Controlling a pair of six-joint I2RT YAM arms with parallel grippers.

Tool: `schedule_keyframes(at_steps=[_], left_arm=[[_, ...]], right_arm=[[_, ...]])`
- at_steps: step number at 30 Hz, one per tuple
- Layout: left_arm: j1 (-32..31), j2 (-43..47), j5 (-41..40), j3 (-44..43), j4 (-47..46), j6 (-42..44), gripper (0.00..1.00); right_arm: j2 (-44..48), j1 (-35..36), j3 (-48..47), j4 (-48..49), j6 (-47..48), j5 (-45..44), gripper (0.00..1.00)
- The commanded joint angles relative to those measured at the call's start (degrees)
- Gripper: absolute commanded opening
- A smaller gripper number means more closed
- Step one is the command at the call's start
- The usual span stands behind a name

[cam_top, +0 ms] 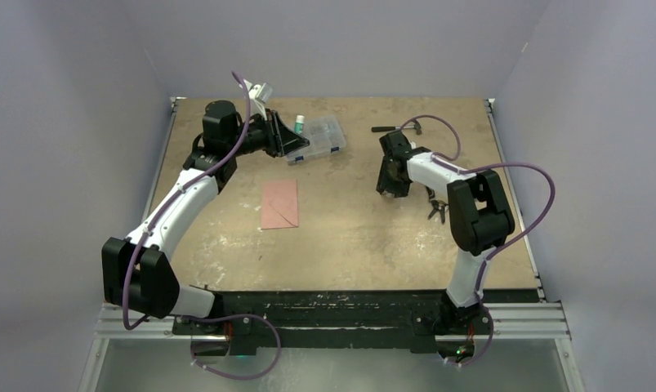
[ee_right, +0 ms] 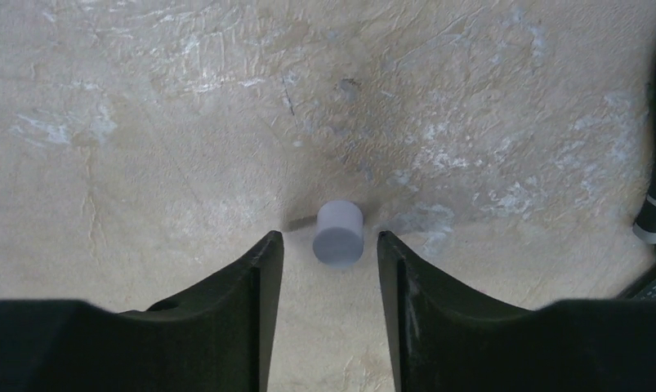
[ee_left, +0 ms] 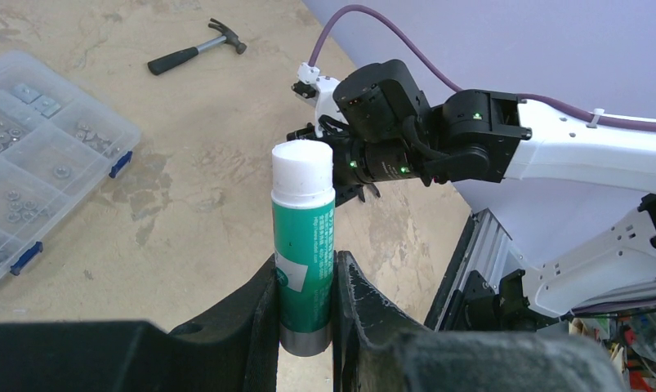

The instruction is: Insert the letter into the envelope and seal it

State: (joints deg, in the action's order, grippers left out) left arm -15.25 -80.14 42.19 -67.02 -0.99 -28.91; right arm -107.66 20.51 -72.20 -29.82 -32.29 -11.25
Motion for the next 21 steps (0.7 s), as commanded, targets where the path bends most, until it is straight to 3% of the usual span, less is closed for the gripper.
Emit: schedule_keyframes(at_steps=[1,6,12,14,17,21], left_arm=[[0.0,1.8,1.0,-0.3,-1.6,0.8,0.00],[0.0,1.8,1.0,-0.7,-1.3,1.0,0.00],[0.0,1.6,2.0,-0.4,-1.7,1.3,0.00],[-0.3,1.6,2.7,0.0,-2.3,1.6,0.00],[-1.2,1.5,3.8,0.9,-3.6,2.9,0.00],[-3.7,1.4,4.6,2.1,-3.0,10.0,0.00]], right_arm=[[-0.2,-0.5,-2.1,2.6,0.1,-1.5,0.45],[-0.9,-0.6,-2.3,2.6,0.1,-1.6,0.37],[-0.1,-0.8,-2.8,1.7,1.3,-1.9,0.07],[1.4,-0.8,-3.6,1.3,2.6,-0.2,0.02],[4.9,-0.8,-5.5,1.5,6.1,7.3,0.00],[10.2,-0.9,-8.2,2.4,9.9,24.8,0.00]])
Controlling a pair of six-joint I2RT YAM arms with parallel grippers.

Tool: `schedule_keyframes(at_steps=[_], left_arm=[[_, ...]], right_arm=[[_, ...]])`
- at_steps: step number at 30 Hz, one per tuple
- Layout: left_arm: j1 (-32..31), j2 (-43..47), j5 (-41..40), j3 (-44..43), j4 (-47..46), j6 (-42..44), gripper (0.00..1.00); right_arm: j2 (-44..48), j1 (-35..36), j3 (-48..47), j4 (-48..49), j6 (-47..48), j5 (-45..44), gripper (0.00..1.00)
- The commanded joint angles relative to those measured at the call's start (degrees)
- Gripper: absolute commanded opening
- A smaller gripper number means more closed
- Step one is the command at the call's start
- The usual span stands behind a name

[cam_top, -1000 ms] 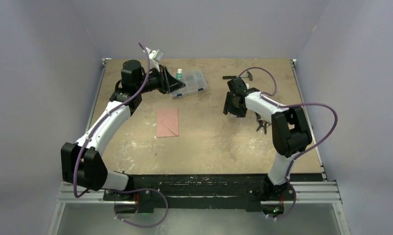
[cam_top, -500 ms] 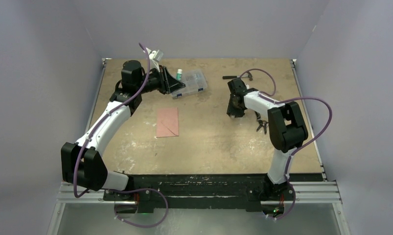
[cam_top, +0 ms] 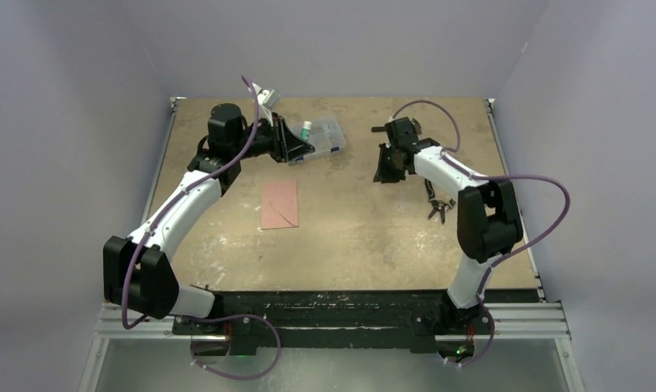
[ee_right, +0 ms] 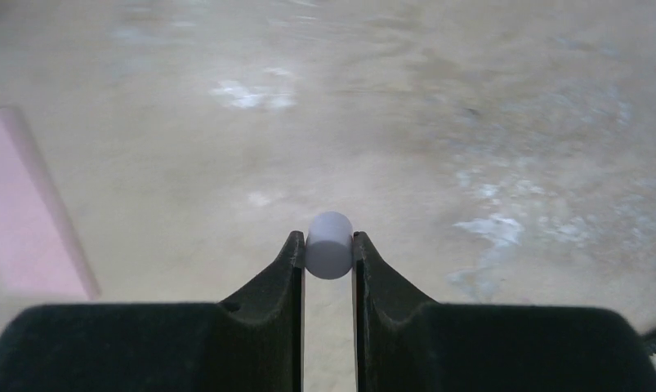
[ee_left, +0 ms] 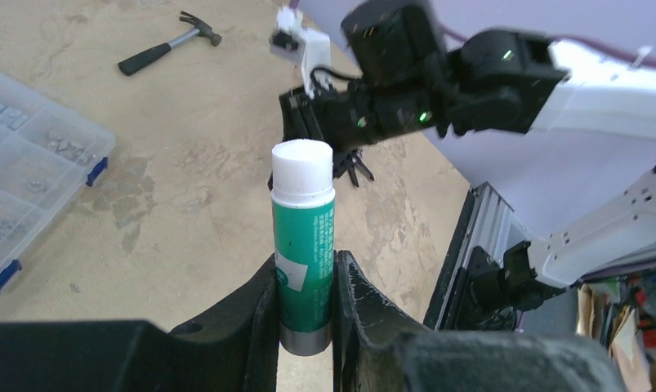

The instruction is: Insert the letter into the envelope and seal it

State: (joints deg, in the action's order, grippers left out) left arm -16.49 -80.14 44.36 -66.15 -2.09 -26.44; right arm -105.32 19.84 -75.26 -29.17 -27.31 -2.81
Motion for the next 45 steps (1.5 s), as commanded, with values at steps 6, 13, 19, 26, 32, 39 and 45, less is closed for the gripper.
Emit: schedule_keyframes(at_steps=[6,13,19,26,32,39,45], left_arm=[[-3.3,2.0,5.7,1.3,1.8,17.4,0.00],[-3.3,1.1,8.6,1.1,-2.5,14.2,0.00],[-3.4,1.0,8.2,1.1,-4.4,11.6,0.00],[-3.5,1.0,7.8,3.1,-9.4,7.1,0.00],[-3.5,1.0,7.9,3.1,-9.3,6.9,0.00],[-3.5,1.1,8.7,3.1,-9.8,6.7,0.00],[-3.5,0.7,12.7,2.3,-8.4,6.7,0.00]], right_arm=[[16.9,-0.1,-4.2,13.4,-1.7,41.0,0.00],[19.9,1.9,2.1,38.9,-23.7,48.9,0.00],[18.4,3.0,0.7,43.0,-27.5,49.7,0.00],[17.2,4.5,0.6,47.7,-31.5,50.0,0.00],[16.9,4.7,1.5,50.8,-34.5,49.8,0.00],[15.6,5.2,0.8,50.0,-34.4,49.9,0.00],[14.1,5.6,-2.7,42.0,-29.4,51.1,0.00]])
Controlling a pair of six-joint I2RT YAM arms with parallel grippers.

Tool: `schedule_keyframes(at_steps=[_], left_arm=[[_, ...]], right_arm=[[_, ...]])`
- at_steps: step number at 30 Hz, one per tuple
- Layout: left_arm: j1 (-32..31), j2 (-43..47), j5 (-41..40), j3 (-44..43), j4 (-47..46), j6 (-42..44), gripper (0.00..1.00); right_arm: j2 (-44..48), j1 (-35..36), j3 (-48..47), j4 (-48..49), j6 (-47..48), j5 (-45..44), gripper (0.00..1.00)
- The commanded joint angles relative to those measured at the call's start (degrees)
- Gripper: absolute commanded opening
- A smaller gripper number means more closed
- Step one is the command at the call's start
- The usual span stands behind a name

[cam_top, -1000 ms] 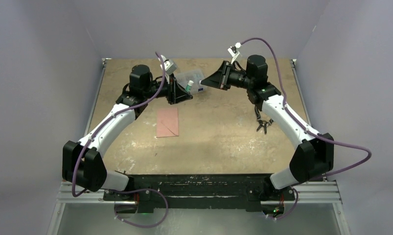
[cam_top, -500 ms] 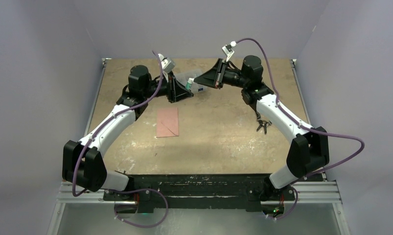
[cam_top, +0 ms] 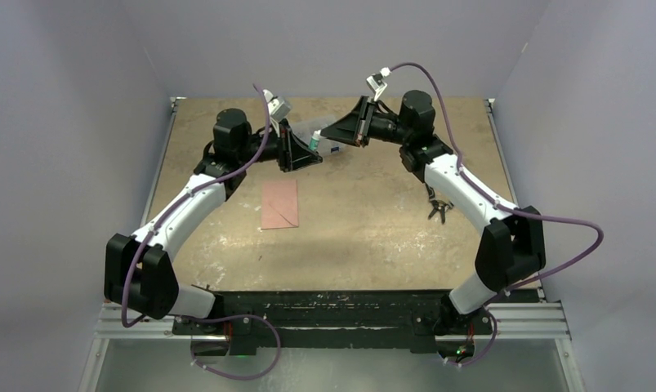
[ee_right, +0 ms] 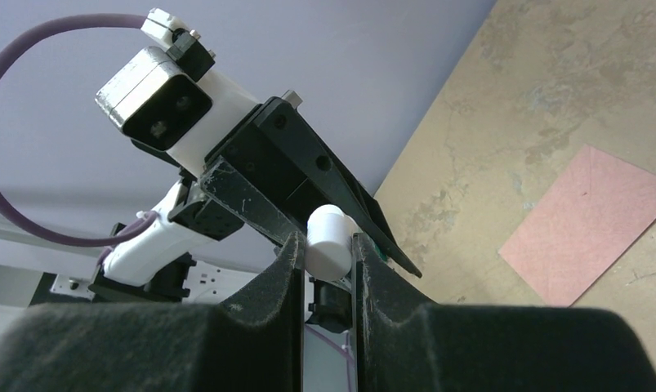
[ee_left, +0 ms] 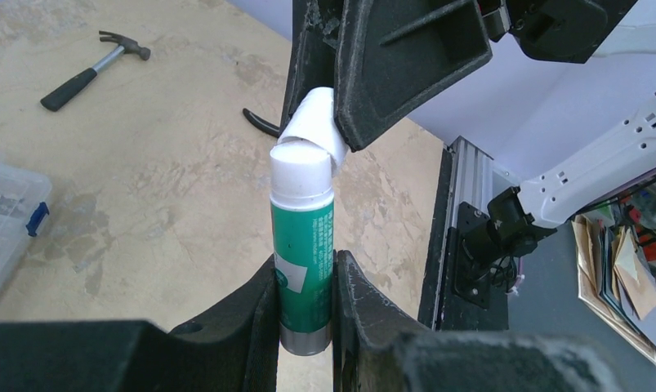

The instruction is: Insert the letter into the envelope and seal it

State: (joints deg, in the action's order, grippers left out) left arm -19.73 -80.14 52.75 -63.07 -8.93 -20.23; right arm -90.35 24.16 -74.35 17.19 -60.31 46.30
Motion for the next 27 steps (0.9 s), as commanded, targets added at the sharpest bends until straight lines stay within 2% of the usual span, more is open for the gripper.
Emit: schedule_keyframes(at_steps=[1,4,8,14,17,23,27], left_arm=[[-0.2,0.7,4.8,-0.8,-0.7,1.3,0.00],[-0.2,0.5,6.3,-1.4,1.8,3.8,0.00],[-0.2,-0.5,7.6,-4.1,10.3,10.5,0.00],[-0.3,-1.9,10.3,-5.5,11.8,10.9,0.00],[-0.3,-2.3,11.3,-5.6,12.3,11.2,0.00],[-0.4,-3.6,12.7,-7.2,16.1,13.0,0.00],[-0.7,-4.0,13.3,-7.9,17.5,14.2,0.00]], right_arm=[[-1.0,1.3,-3.9,-4.9,3.9,2.1,0.00],[-1.3,1.3,-4.4,-5.1,4.1,2.8,0.00],[-1.9,1.4,-6.0,-8.6,6.4,4.5,0.00],[-2.9,1.4,-9.7,-19.0,14.1,6.5,0.01],[-3.3,1.5,-10.2,-20.6,15.4,7.5,0.01],[-4.1,2.1,-11.5,-23.0,18.2,8.9,0.09],[-4.7,2.8,-12.4,-23.6,19.5,9.5,0.07]])
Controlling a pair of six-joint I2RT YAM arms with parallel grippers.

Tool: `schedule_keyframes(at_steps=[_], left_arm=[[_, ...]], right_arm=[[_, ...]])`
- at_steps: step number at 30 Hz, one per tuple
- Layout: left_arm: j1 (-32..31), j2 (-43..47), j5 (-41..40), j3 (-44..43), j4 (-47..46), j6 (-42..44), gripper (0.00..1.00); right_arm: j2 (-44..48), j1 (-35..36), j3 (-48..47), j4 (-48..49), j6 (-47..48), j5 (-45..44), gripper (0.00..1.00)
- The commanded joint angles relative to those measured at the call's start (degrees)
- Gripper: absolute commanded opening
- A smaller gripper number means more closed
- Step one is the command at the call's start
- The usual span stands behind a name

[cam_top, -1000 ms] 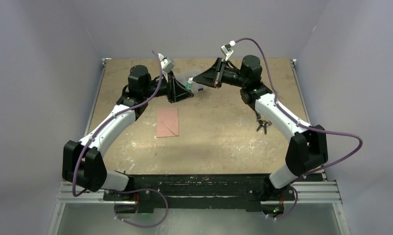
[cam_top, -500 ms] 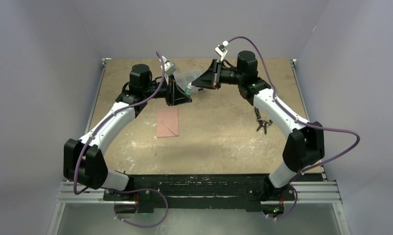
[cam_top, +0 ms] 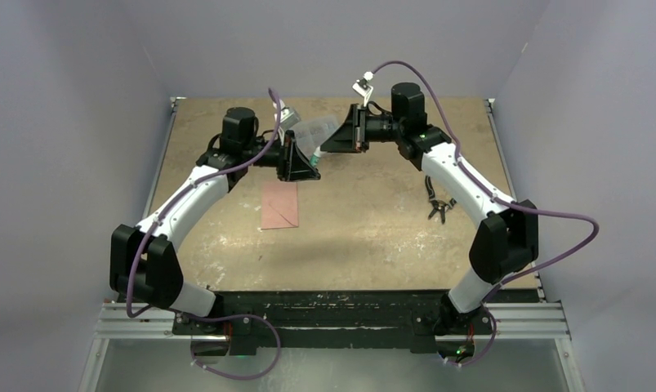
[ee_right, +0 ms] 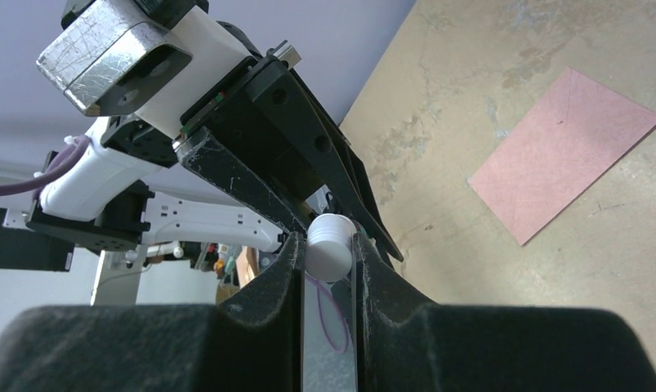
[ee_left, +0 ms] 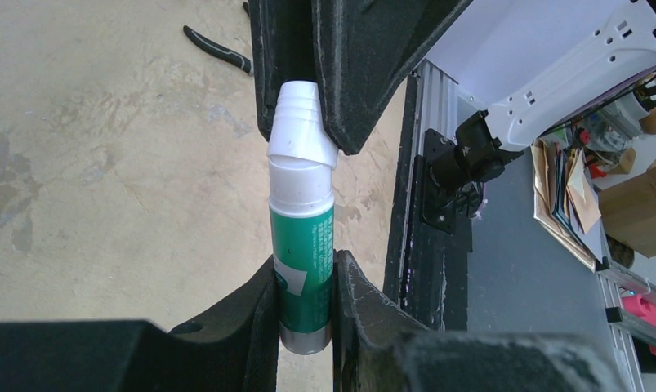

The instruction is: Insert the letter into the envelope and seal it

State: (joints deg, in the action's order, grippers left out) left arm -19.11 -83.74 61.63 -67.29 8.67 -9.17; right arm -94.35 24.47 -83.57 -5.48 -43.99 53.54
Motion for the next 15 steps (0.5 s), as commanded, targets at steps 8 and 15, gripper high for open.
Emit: schedule_keyframes(at_steps=[8,15], left_arm=[[-1.5,-1.1,4.4,-4.6,5.1,7.1,0.00],[-1.5,-1.3,3.7,-5.5,8.2,8.9,0.00]], right_arm=[[-2.6,3.3,-5.5,-8.2,10.0,3.1,0.00],[-2.6,3.3,-6.9,-14.9,17.0,2.9,0.00]])
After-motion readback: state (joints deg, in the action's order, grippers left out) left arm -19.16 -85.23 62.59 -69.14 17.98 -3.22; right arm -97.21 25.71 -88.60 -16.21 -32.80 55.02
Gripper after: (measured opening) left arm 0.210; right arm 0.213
